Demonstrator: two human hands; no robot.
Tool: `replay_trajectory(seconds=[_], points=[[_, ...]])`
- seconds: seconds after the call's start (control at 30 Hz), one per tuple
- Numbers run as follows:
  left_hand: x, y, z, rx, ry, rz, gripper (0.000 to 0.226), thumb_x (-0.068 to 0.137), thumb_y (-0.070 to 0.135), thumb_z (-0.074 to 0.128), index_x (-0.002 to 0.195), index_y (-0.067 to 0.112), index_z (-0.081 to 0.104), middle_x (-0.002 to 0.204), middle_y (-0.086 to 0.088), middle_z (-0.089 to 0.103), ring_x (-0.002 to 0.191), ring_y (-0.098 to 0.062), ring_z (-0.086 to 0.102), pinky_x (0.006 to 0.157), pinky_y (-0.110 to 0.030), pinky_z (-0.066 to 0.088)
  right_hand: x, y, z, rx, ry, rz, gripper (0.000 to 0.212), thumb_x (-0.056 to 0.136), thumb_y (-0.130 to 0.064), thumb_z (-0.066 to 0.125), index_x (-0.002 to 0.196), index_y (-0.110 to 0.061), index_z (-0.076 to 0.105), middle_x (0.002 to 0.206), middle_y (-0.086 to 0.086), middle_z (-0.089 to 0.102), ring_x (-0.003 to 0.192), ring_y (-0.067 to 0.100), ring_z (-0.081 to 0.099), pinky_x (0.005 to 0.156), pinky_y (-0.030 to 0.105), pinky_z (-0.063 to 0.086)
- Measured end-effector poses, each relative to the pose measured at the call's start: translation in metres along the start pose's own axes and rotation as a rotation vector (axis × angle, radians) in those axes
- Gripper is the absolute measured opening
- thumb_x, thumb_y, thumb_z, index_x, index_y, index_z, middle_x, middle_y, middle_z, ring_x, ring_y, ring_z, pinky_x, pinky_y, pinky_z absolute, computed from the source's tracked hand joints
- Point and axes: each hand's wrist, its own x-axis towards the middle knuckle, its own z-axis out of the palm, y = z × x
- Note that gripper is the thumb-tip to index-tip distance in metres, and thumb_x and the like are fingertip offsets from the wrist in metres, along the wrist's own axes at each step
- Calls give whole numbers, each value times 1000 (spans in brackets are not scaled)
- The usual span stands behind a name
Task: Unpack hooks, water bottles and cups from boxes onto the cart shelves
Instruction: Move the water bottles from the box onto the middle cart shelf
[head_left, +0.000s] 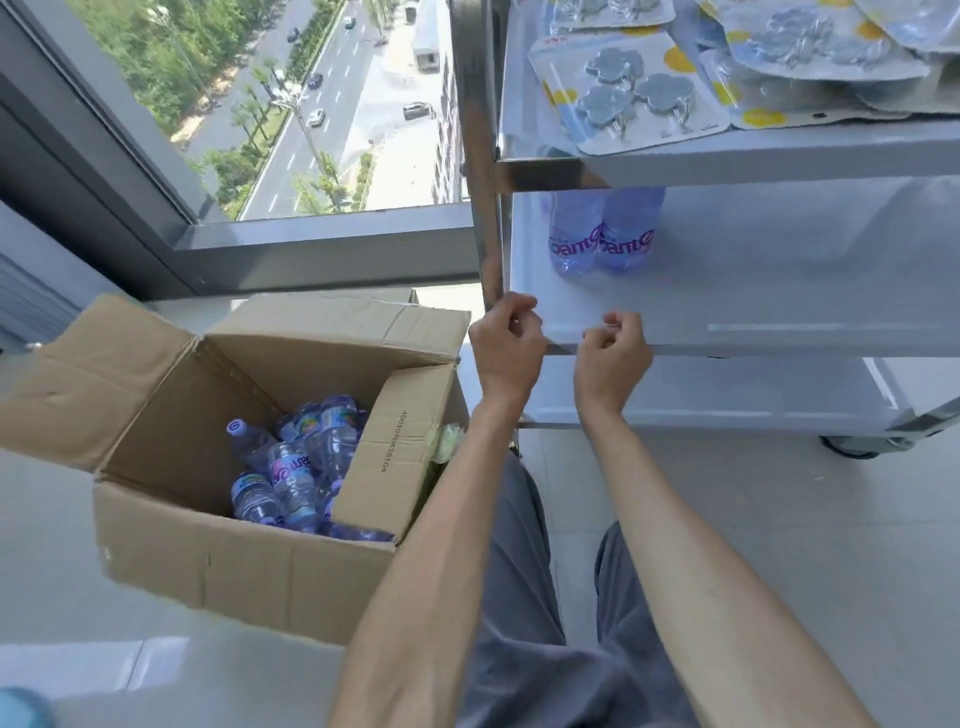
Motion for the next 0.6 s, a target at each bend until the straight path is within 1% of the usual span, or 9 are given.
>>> replay_trajectory(seconds=[0.07,0.13,0.17,0.23,0.3,0.37,0.43,0.5,0.6], points=[[-4,-13,-36,-32,120,-51,23,76,4,51,79,14,71,65,2,69,62,-15,63,61,-23,49,-24,0,1,35,-36,25,21,83,0,46,94,-7,63,78,8,70,72,29,66,68,36,50],[-3,-36,-78,-61,248,-179,24,74,4,50,76,16,70,65,1,69,65,-16,66,63,-25,53,-50,-2,5,86,-101,34,21,84,-3,44,92,-11,62,75,7,70,70,27,67,69,39,54],[-1,-49,-99,-54,307,-251,23,74,3,50,76,16,69,66,-1,70,67,-18,67,65,-28,54,-64,-4,10,100,-135,19,20,84,-6,44,92,-12,62,75,7,70,69,27,67,69,37,54],[4,-79,-141,-3,405,-385,22,76,2,50,80,12,69,73,-7,71,73,-25,68,70,-34,56,-91,-8,21,92,-209,-44,18,84,-9,47,92,-13,63,73,6,70,69,26,67,67,33,51],[8,-113,-181,104,462,-549,24,80,3,51,92,8,71,89,-12,73,89,-32,67,81,-37,54,-118,-13,38,78,-331,-102,15,84,-9,53,93,-14,64,71,3,68,70,22,66,67,30,50],[8,-148,-214,234,436,-764,27,86,7,51,107,5,68,109,-16,69,107,-36,62,92,-38,49,-145,-21,59,59,-461,-151,15,85,-9,58,95,-17,65,73,-3,67,71,13,64,67,24,48],[1,-176,-235,305,318,-955,34,92,12,52,122,-1,61,126,-21,62,118,-39,57,99,-39,46,-169,-27,79,42,-582,-165,16,87,-10,59,97,-20,65,78,-7,64,72,5,60,68,18,44],[-6,-200,-249,316,231,-1083,43,92,13,53,131,-5,53,133,-23,57,122,-40,55,102,-42,46,-195,-31,101,20,-710,-157,18,87,-11,57,101,-18,66,81,-9,62,76,8,59,73,21,46],[-7,-215,-251,325,137,-1166,47,90,13,54,133,-5,53,135,-21,57,122,-36,56,104,-41,46,-222,-22,121,-89,-911,-88,27,88,-10,52,112,-16,65,88,-5,60,87,18,60,80,28,47]])
